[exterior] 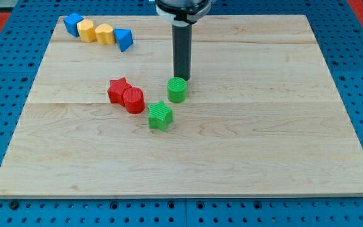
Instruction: Place the green circle to the bottom right of the green star
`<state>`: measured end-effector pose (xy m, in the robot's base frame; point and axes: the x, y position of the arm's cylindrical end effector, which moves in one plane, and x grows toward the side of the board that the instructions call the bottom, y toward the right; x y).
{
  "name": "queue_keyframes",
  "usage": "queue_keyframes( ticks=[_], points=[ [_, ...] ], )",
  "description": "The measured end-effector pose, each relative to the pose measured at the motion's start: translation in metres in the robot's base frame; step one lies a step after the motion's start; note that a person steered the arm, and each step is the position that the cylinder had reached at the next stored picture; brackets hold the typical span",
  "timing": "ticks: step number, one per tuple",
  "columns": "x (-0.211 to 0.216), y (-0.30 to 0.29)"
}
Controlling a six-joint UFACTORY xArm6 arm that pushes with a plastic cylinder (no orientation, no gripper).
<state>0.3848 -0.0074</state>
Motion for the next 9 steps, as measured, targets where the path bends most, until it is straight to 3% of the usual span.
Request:
queue_keyframes(
  ticks=[2,5,6,9],
  points=[
    [0.022,-0.012],
    [0.089,-0.049],
    [0.087,-0.049],
    [0.054,0.051]
  ],
)
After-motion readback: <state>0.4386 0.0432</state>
